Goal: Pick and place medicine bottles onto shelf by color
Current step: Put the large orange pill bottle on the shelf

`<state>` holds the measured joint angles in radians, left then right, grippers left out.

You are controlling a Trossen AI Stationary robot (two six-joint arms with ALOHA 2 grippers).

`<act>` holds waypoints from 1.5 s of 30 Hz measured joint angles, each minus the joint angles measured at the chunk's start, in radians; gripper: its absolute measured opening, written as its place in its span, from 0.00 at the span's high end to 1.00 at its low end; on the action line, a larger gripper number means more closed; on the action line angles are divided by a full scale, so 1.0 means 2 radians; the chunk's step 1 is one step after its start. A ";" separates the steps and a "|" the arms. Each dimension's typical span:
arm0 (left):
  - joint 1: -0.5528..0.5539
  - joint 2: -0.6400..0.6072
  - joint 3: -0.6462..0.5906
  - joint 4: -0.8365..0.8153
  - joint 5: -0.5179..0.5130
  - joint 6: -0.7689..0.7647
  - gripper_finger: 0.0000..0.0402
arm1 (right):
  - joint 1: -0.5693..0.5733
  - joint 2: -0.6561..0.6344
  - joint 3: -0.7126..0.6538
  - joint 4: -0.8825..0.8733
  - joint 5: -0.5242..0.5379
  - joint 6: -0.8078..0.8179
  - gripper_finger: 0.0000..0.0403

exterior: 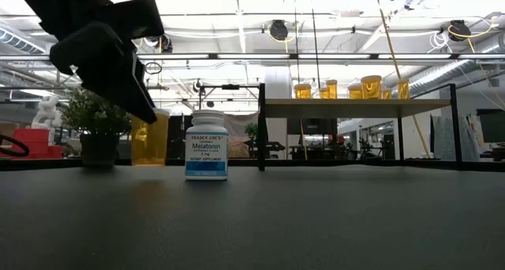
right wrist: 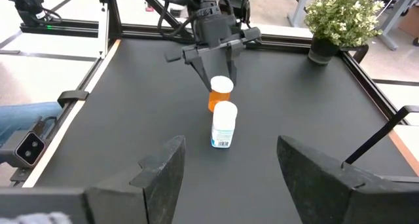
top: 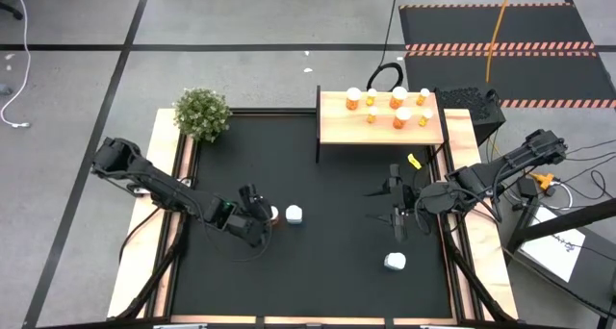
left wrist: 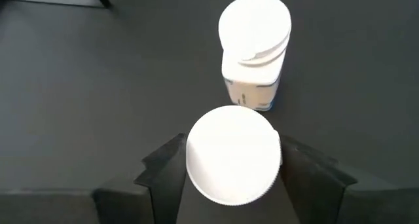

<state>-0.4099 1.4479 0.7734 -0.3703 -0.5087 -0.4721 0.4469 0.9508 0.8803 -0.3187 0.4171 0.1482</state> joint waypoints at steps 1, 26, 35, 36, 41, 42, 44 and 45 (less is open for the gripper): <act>0.000 -0.004 0.000 -0.001 0.000 0.003 0.44 | 0.000 0.000 0.000 0.000 0.000 0.000 0.41; 0.084 -0.119 0.105 -0.024 0.023 0.191 0.46 | 0.000 0.000 0.000 -0.018 0.000 -0.003 0.41; 0.142 -0.084 0.220 -0.039 0.055 0.313 0.46 | 0.000 -0.032 0.000 -0.065 0.014 0.012 0.41; 0.148 -0.078 0.230 -0.040 0.055 0.324 0.46 | 0.000 -0.038 0.000 -0.069 0.025 0.010 0.41; 0.183 -0.043 0.278 -0.036 0.067 0.381 0.46 | 0.000 -0.073 0.000 -0.072 0.068 -0.013 0.41; 0.191 -0.034 0.286 -0.037 0.075 0.390 0.46 | 0.000 -0.079 0.000 -0.073 0.069 -0.017 0.41; 0.207 -0.015 0.305 -0.036 0.088 0.407 0.46 | 0.000 -0.092 0.000 -0.073 0.070 -0.023 0.41; 0.214 -0.005 0.314 -0.037 0.094 0.415 0.46 | 0.000 -0.098 0.000 -0.073 0.079 -0.028 0.42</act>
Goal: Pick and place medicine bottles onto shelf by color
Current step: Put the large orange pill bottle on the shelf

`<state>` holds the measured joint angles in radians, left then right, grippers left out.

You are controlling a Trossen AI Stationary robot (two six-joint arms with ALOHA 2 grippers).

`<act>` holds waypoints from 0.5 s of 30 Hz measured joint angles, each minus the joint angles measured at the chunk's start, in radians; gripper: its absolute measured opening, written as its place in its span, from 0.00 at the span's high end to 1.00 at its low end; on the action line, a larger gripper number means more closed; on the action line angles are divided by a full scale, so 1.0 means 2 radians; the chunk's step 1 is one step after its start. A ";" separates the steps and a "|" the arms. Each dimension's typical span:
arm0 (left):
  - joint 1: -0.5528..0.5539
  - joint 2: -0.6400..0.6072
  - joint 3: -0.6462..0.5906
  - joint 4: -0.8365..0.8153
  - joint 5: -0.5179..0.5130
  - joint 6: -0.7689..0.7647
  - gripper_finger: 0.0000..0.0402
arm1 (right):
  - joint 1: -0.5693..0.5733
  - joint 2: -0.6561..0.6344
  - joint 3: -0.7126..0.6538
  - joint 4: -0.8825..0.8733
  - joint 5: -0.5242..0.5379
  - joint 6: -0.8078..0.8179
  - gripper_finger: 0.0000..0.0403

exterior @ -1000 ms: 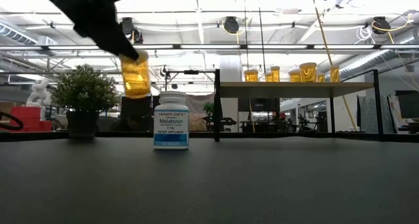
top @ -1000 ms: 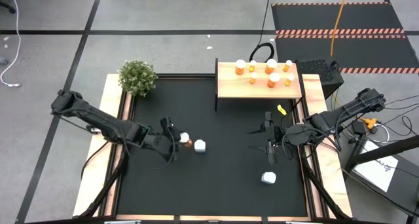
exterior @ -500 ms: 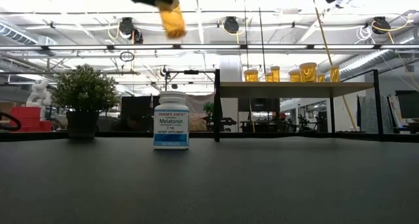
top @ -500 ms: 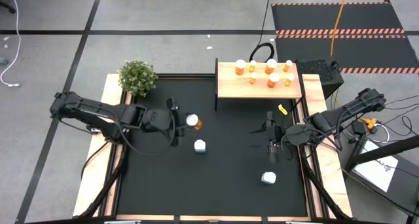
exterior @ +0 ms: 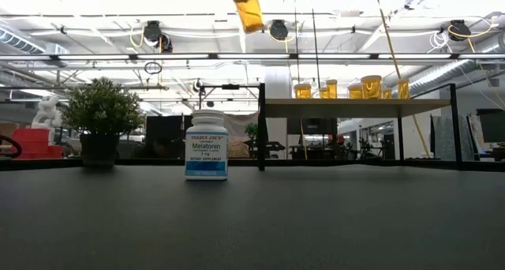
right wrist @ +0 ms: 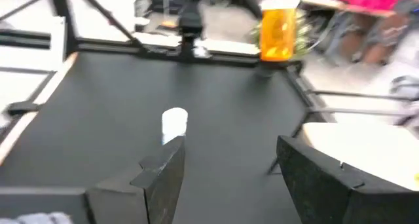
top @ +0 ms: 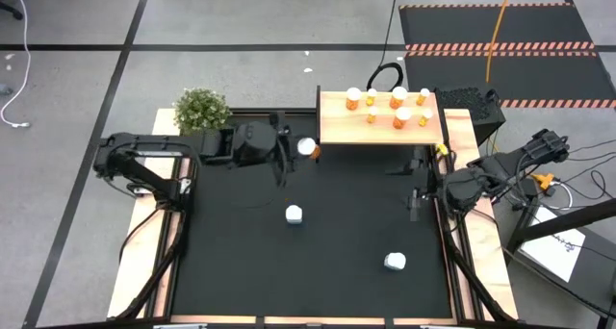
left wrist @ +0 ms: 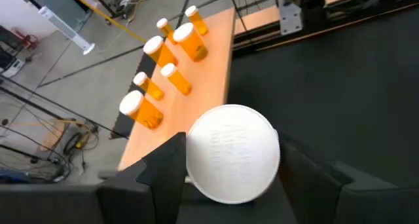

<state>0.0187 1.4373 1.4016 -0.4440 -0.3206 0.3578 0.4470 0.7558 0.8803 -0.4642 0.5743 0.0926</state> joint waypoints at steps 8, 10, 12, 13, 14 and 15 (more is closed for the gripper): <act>0.053 0.081 0.082 0.000 0.060 0.044 0.46 | 0.000 -0.025 0.000 -0.009 0.067 -0.037 0.57; 0.066 0.099 0.103 0.000 0.069 0.055 0.46 | 0.000 -0.029 0.000 -0.009 0.068 -0.050 0.61; 0.077 0.118 0.125 0.001 0.076 0.066 0.46 | 0.000 -0.032 0.000 -0.009 0.068 -0.063 0.64; 0.083 0.127 0.135 0.000 0.081 0.071 0.46 | 0.000 -0.033 0.000 -0.008 0.068 -0.069 0.66; 0.089 0.137 0.145 0.000 0.087 0.076 0.46 | 0.000 -0.034 0.000 -0.008 0.068 -0.074 0.67; 0.094 0.147 0.157 -0.001 0.095 0.080 0.46 | 0.000 -0.035 0.000 -0.008 0.068 -0.079 0.68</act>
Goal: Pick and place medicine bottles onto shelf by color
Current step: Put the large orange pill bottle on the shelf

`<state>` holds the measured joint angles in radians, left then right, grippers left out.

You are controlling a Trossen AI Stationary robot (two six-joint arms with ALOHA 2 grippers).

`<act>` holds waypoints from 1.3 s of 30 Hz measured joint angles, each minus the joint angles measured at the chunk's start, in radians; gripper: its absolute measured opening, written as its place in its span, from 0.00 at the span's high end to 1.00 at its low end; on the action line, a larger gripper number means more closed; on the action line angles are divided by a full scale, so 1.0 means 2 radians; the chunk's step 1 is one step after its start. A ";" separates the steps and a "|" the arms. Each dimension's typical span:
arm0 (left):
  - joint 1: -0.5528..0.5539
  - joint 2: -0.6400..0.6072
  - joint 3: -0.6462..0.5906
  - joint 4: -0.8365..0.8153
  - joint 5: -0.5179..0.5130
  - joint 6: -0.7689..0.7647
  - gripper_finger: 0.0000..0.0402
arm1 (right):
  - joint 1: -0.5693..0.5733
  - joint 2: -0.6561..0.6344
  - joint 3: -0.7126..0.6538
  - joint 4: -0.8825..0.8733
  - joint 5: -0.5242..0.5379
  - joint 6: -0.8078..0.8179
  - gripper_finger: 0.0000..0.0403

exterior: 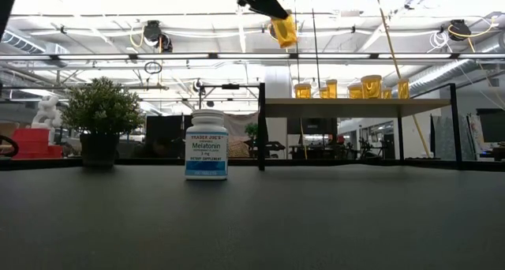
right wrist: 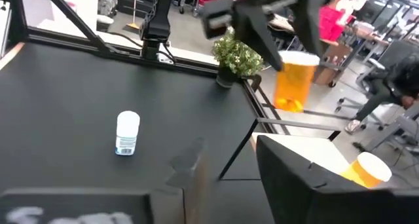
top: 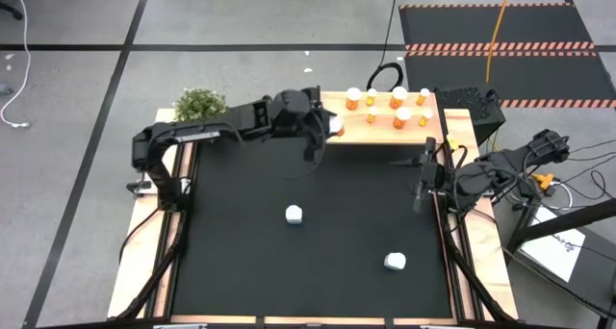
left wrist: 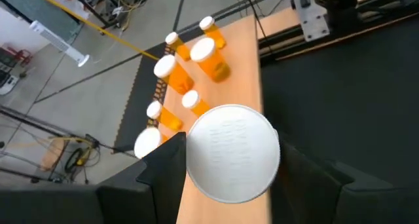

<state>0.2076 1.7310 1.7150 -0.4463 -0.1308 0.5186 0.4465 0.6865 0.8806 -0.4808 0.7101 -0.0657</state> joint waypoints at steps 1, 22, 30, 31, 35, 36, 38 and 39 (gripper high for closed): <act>0.005 0.009 0.012 0.000 0.008 0.003 0.46 | 0.000 -0.001 0.000 0.000 0.000 -0.004 0.69; 0.094 0.181 0.216 -0.075 0.108 0.019 0.46 | -0.001 -0.002 0.000 -0.005 0.042 -0.041 0.75; 0.104 0.198 0.214 -0.063 0.110 0.029 0.46 | -0.001 -0.002 0.000 -0.005 0.079 -0.046 0.75; 0.104 0.199 0.214 -0.063 0.111 0.029 0.46 | -0.002 -0.002 0.000 -0.005 0.079 -0.047 0.75; 0.103 0.207 0.214 -0.056 0.120 0.031 0.46 | -0.002 -0.001 0.000 -0.005 0.079 -0.048 0.75; 0.103 0.207 0.214 -0.057 0.122 0.031 0.46 | -0.002 -0.001 0.000 -0.004 0.079 -0.048 0.75; 0.101 0.213 0.214 -0.049 0.126 0.030 0.46 | -0.002 -0.001 0.000 -0.004 0.079 -0.048 0.75; 0.100 0.215 0.214 -0.049 0.128 0.028 0.46 | -0.002 -0.001 0.000 -0.004 0.079 -0.048 0.75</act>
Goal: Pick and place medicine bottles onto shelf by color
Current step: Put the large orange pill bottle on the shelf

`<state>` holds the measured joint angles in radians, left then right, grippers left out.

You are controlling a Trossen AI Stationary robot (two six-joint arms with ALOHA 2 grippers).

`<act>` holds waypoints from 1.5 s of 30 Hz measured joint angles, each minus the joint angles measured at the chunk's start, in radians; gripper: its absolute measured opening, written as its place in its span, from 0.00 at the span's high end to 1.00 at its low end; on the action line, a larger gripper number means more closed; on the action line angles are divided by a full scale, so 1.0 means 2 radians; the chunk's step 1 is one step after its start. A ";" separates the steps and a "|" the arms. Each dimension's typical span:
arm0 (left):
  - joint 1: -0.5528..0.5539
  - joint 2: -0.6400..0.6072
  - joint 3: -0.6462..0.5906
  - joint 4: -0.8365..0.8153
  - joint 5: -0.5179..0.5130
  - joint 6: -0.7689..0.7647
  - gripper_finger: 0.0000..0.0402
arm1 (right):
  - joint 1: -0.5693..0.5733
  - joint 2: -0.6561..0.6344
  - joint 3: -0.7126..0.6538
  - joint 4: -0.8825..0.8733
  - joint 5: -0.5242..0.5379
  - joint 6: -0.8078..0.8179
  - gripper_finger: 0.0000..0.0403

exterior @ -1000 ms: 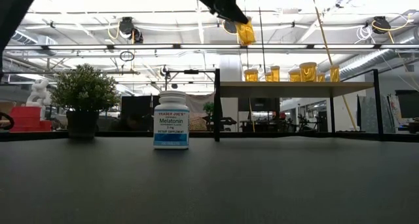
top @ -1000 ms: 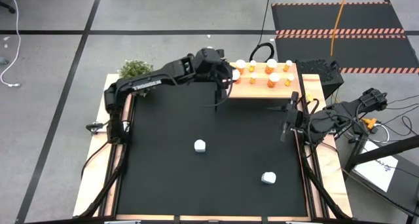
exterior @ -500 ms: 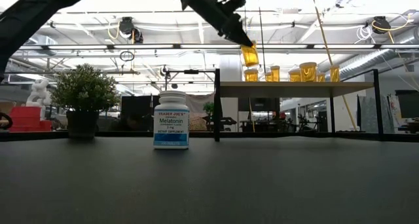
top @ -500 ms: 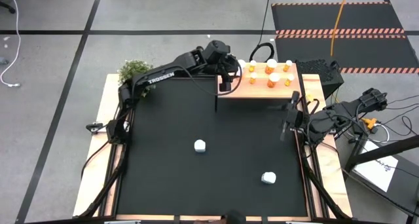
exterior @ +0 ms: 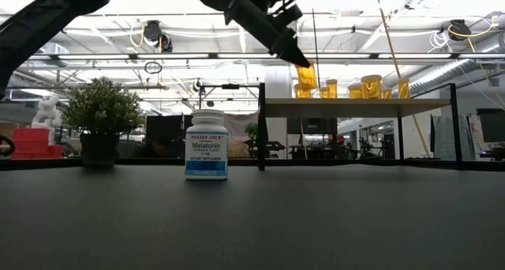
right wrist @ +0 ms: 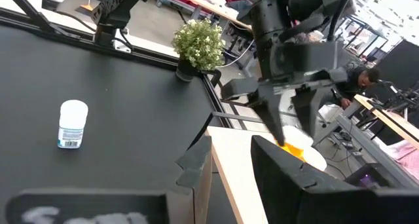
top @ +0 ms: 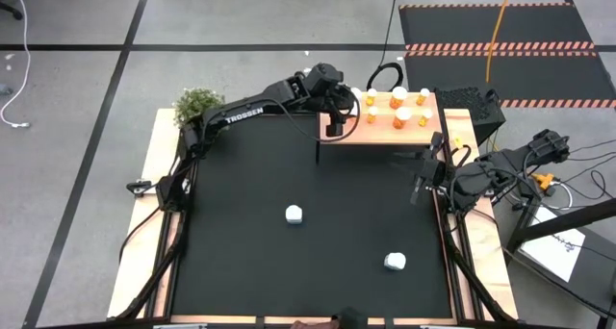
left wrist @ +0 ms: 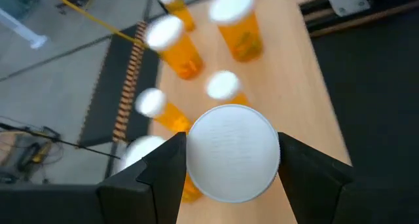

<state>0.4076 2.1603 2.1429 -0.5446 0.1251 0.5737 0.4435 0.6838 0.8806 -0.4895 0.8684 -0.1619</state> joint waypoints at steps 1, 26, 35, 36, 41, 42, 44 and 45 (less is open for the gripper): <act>0.000 0.002 0.000 -0.004 0.004 0.000 0.46 | 0.000 0.000 0.000 0.000 0.000 0.000 0.75; 0.005 0.027 0.000 -0.001 0.006 0.000 0.45 | 0.000 0.000 0.000 -0.001 -0.001 0.000 0.75; 0.003 0.027 0.000 0.008 0.006 0.000 0.37 | 0.000 0.000 0.000 -0.001 -0.001 0.000 0.75; 0.003 0.027 0.000 0.008 0.006 0.000 0.36 | 0.000 0.000 0.000 -0.001 -0.001 0.000 0.75; 0.003 0.027 0.000 0.012 0.006 0.001 0.33 | 0.000 0.000 0.000 -0.001 -0.001 0.000 0.75; 0.003 0.027 0.000 0.012 0.006 0.001 0.33 | 0.000 0.000 0.000 0.000 -0.001 0.000 0.75; 0.003 0.027 0.000 0.016 0.006 0.002 0.33 | 0.000 0.000 0.000 -0.001 -0.001 0.000 0.75; 0.002 0.027 0.000 0.016 0.006 0.001 0.33 | 0.000 0.000 0.000 -0.001 -0.001 0.000 0.75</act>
<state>0.4113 2.2150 2.1422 -0.5124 0.1371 0.5763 0.4439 0.6836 0.8806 -0.4908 0.8669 -0.1616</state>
